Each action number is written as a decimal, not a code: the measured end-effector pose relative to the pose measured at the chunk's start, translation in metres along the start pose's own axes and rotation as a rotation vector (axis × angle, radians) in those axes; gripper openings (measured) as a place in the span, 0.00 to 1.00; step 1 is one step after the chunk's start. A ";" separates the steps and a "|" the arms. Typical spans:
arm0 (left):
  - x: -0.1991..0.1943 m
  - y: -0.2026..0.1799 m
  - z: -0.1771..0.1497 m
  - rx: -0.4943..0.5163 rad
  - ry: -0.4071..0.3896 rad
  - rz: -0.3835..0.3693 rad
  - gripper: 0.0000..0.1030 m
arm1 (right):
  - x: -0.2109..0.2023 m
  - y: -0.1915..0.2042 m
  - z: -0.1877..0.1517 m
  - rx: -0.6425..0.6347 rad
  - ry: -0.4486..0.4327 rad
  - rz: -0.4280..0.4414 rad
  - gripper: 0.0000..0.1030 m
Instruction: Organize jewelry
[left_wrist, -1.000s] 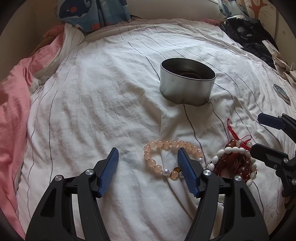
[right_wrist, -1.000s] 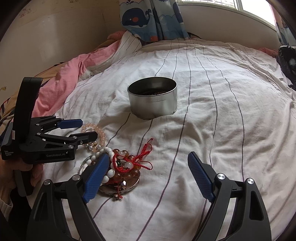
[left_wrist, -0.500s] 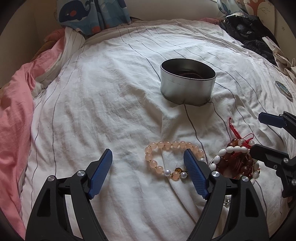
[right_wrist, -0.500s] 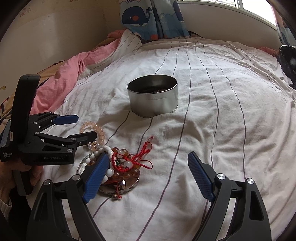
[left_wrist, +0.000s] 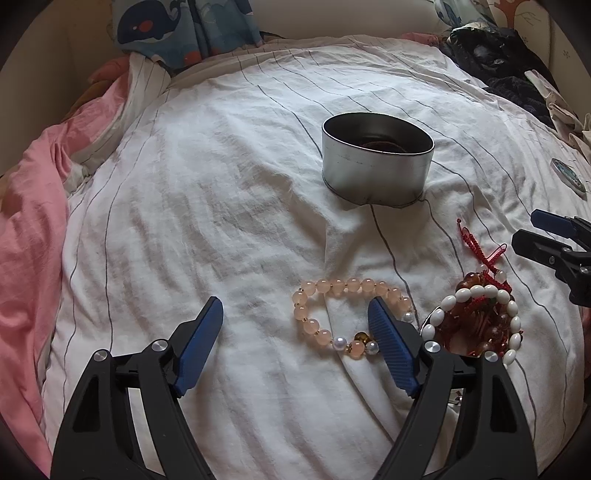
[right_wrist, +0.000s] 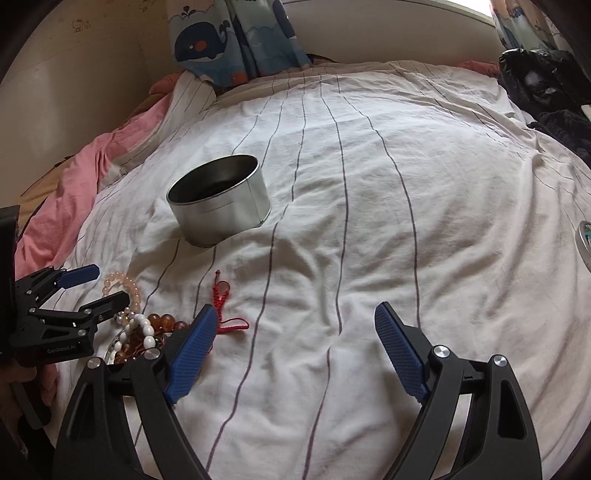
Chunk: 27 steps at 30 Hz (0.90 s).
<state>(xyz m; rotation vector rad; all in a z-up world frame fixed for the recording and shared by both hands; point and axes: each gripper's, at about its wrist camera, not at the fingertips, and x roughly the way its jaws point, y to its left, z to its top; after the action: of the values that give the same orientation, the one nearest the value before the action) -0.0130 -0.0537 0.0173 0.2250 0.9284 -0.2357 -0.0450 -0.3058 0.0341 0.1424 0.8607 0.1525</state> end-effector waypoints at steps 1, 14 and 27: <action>0.000 0.000 0.000 0.001 0.001 0.000 0.75 | 0.000 0.000 0.000 -0.001 0.002 -0.003 0.81; 0.002 -0.002 -0.001 0.003 0.012 0.005 0.75 | 0.021 0.028 0.016 -0.080 0.053 0.112 0.68; 0.002 -0.005 -0.001 0.013 0.011 0.008 0.75 | 0.025 0.013 0.017 -0.137 0.100 -0.027 0.10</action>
<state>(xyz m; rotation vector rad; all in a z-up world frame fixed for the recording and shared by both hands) -0.0136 -0.0585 0.0146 0.2422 0.9371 -0.2332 -0.0168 -0.2896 0.0287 -0.0054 0.9486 0.1937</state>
